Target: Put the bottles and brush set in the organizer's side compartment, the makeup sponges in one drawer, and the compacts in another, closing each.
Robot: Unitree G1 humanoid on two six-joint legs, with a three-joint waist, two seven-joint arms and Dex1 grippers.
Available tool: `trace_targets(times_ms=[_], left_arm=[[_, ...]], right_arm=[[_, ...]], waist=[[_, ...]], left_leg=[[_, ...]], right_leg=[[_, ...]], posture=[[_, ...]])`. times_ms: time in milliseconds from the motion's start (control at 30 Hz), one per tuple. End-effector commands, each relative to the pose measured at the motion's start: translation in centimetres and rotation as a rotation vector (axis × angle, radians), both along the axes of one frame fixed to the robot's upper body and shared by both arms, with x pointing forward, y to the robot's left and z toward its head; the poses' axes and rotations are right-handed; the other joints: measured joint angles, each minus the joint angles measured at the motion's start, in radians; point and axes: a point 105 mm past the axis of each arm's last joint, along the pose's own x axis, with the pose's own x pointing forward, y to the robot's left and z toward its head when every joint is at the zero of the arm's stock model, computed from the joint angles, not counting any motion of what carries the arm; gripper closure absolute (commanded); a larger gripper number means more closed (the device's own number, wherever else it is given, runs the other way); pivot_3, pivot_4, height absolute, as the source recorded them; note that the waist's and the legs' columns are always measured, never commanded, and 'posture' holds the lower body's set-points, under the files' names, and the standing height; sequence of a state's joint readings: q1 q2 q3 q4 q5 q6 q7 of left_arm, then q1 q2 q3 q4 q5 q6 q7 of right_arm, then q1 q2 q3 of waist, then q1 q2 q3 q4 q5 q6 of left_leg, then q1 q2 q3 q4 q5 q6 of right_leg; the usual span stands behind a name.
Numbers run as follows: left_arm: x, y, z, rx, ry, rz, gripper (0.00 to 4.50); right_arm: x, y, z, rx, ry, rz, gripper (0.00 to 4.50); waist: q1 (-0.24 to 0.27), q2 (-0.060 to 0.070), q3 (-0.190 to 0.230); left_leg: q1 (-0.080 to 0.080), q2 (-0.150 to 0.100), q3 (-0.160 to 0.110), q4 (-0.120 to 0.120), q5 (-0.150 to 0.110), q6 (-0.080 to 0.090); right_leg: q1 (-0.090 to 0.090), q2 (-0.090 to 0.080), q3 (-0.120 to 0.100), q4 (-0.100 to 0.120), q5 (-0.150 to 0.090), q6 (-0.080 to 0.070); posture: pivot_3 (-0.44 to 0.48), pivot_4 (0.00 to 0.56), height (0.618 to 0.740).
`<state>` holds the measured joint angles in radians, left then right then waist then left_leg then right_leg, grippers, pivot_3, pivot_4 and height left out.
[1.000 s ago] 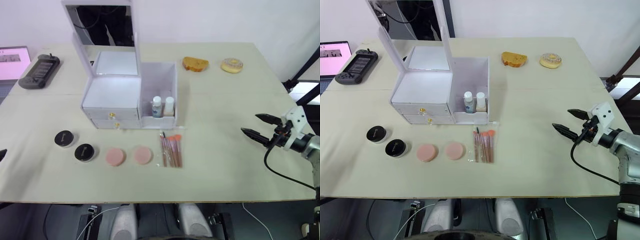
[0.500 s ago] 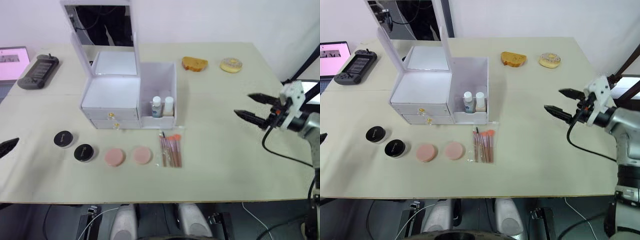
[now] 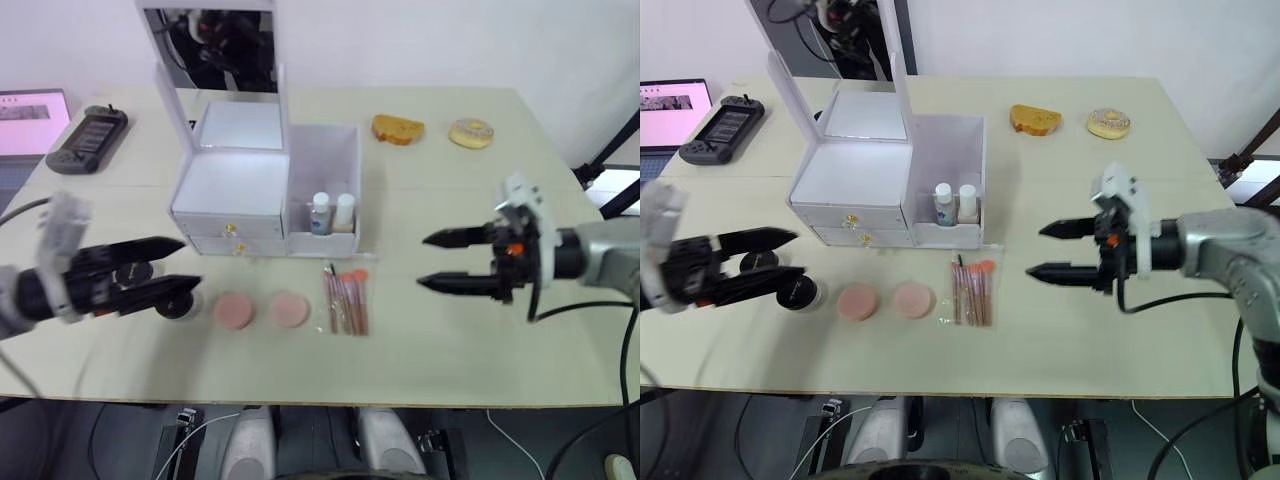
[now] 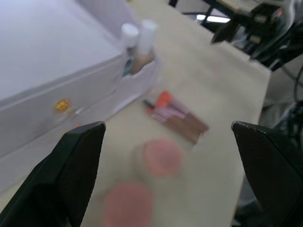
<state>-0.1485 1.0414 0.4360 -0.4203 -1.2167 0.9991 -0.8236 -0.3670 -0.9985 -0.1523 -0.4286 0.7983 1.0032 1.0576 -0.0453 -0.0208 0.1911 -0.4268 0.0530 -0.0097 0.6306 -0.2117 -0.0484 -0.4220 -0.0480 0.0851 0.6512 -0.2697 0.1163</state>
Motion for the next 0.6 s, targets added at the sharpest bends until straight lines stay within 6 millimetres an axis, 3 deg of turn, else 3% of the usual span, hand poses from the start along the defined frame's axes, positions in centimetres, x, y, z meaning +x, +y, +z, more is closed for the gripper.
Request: trace_targets(times_ms=[33,100,233,300,400,600], left_arm=[[-0.3,-3.5,-0.3,-0.015,0.175,-0.091,0.55],[-0.2,-5.0,-0.2,-0.007,0.222,-0.135,1.37],[0.9,-6.3,-0.2,0.008,0.248,-0.118,3.54],[2.1,-7.0,-1.4,0.055,0.305,-0.084,4.48],[2.7,-8.1,-2.4,0.095,0.373,-0.102,4.48],[5.7,-9.8,-4.5,0.141,0.468,-0.03,4.48]], right_arm=[[-0.1,0.6,-0.3,-0.036,-0.038,-0.037,0.0],[-0.2,1.0,-0.5,-0.022,-0.017,-0.05,0.0],[-0.1,1.0,-0.8,-0.027,0.027,-0.093,0.0],[0.0,1.0,-1.6,-0.06,0.08,-0.117,0.0],[0.6,0.8,-2.5,-0.078,0.147,-0.176,0.0],[1.5,0.9,-4.5,-0.075,0.386,-0.296,0.0]], waist=[[0.0,0.0,0.0],[-0.001,0.0,0.0],[-0.001,0.0,0.0],[0.002,0.0,0.0],[0.004,-0.001,0.0],[0.002,-0.001,-0.001]], left_leg=[[0.0,0.0,0.0,0.0,0.0,0.0],[0.0,0.0,0.0,0.0,0.0,0.0],[0.0,0.0,-0.001,0.0,0.0,0.0],[0.0,0.0,-0.001,0.0,0.0,0.0],[0.0,-0.001,-0.002,0.001,0.0,0.0],[0.0,-0.001,-0.003,0.001,0.0,0.0]], right_leg=[[0.0,0.0,0.0,0.0,0.001,0.001],[0.0,0.001,0.0,0.001,0.001,0.001],[0.0,0.002,0.0,0.002,0.001,0.001],[0.0,0.002,0.0,0.002,0.001,0.001],[0.001,0.002,0.0,0.002,0.001,0.001],[0.001,0.002,0.0,0.002,0.001,0.001]], posture=[[0.0,0.15,0.74],[0.0,0.15,0.74],[0.0,0.15,0.74],[0.0,0.15,0.74],[0.0,0.15,0.74],[0.0,0.15,0.74]])
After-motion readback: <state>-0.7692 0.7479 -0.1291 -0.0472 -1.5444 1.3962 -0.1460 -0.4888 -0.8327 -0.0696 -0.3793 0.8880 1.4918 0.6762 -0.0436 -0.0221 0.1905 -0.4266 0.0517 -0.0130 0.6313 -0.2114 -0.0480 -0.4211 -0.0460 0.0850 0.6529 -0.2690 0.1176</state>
